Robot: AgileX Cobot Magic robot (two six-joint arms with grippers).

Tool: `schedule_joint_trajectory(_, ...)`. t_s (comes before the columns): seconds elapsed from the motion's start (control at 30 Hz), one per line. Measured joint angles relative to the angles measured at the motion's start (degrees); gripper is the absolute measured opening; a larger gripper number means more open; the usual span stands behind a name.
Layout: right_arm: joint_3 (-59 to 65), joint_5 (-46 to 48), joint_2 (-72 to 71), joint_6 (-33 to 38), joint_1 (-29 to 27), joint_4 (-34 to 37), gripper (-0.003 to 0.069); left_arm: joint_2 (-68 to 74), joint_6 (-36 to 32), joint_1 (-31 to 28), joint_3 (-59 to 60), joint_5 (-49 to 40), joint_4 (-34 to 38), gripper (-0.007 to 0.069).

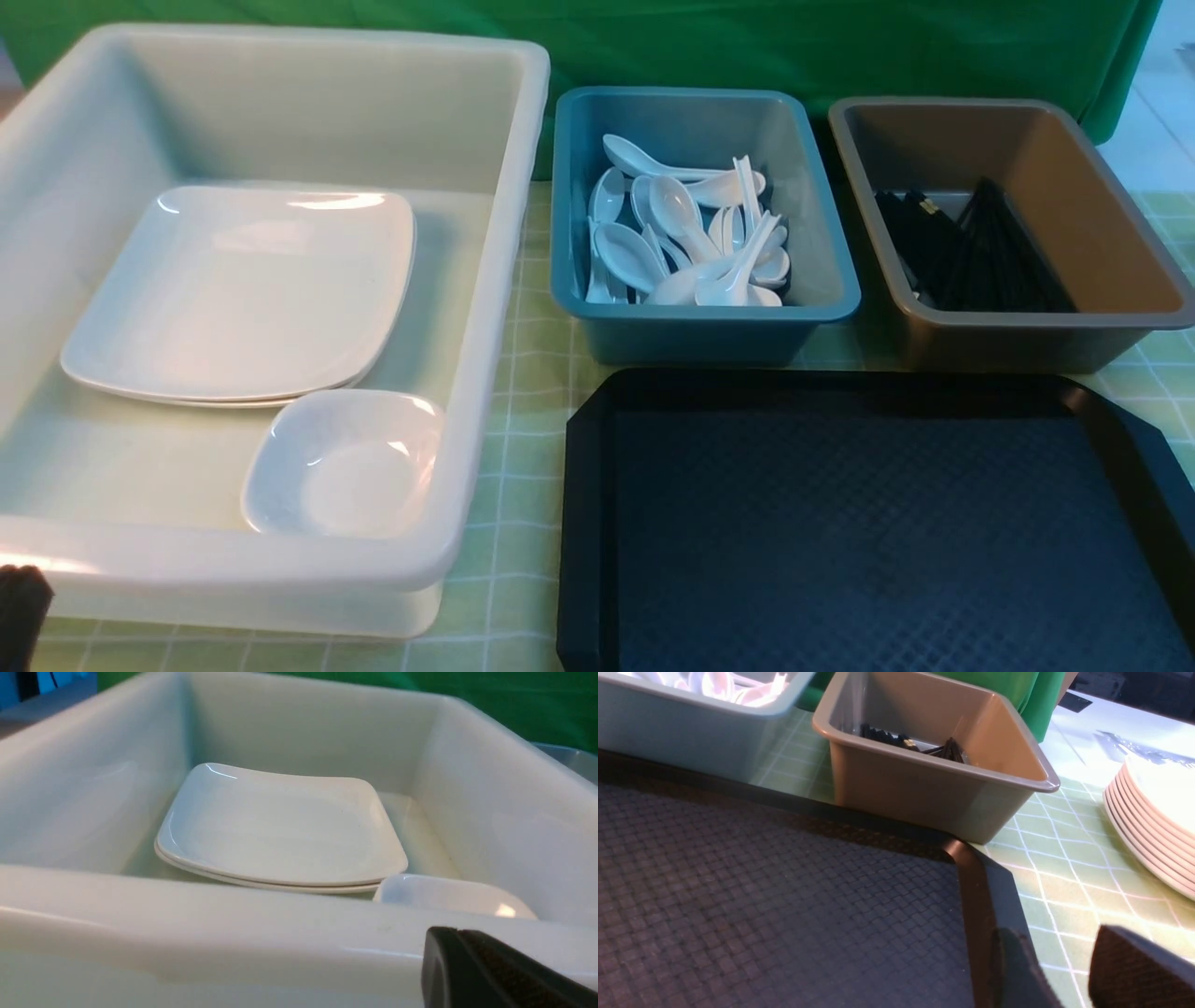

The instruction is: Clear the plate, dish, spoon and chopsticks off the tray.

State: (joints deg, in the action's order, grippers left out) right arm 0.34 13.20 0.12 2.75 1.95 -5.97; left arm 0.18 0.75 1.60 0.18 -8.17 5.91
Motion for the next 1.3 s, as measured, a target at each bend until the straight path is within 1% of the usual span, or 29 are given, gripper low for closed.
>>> schedule_joint_trajectory(0.07,0.0,0.0,0.0,0.0,0.0,0.0,0.0238,0.0,1.5,0.1,0.1,-0.7,-2.2,-0.0013)
schedule_joint_trajectory(0.23,0.0,0.0,0.0,0.0,0.0,0.0,0.0238,-0.1,2.3,0.2,0.2,-3.8,-3.6,-0.0013)
schedule_joint_trajectory(0.5,0.0,0.0,0.0,0.0,0.0,0.0,0.0238,-0.1,2.4,2.0,0.2,-4.4,-3.9,-0.0013)
schedule_joint_trajectory(1.3,0.0,0.0,0.0,0.0,0.0,0.0,0.0238,-0.1,2.3,2.0,0.2,-4.4,-4.0,-0.0013)
